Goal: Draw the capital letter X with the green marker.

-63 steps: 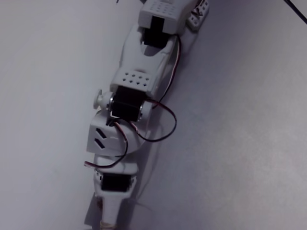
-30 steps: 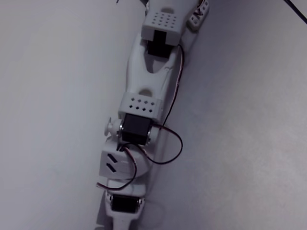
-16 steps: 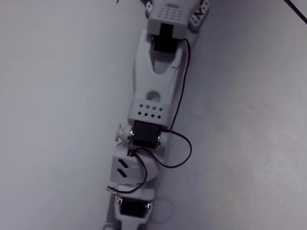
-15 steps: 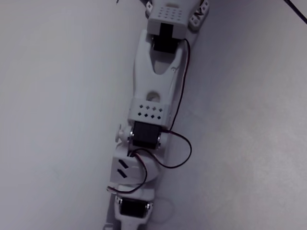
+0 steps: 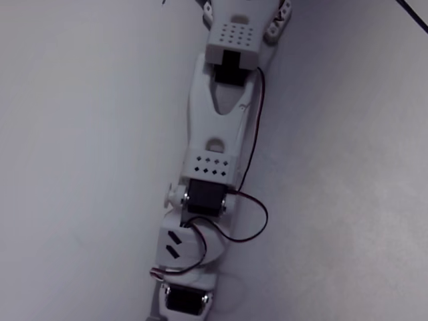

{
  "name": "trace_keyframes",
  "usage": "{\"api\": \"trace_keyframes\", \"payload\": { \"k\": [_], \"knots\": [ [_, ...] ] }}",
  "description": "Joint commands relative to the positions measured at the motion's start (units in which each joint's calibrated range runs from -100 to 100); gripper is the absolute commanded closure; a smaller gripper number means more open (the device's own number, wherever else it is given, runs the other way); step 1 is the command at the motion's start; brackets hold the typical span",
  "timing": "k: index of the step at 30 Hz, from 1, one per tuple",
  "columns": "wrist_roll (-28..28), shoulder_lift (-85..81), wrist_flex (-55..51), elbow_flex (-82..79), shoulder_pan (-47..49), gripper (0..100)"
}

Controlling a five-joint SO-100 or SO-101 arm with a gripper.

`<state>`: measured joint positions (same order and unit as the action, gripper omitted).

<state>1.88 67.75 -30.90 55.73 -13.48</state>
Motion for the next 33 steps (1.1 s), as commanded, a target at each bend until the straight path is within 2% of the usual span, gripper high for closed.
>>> {"api": "trace_keyframes", "payload": {
  "k": [1,4,16,22,25,28,33],
  "knots": [
    [0.05,2.01,0.86,6.46,0.96,71],
    [0.29,2.81,1.19,8.62,0.68,72],
    [-2.98,6.96,14.59,10.5,-0.37,73],
    [-1.86,8.72,14.51,13.02,-0.75,74],
    [-1.12,8.0,10.34,13.56,-0.75,71],
    [0.1,3.37,8.54,6.19,-0.37,68],
    [1.47,-0.22,7.07,-0.1,0.49,69]
  ]
}}
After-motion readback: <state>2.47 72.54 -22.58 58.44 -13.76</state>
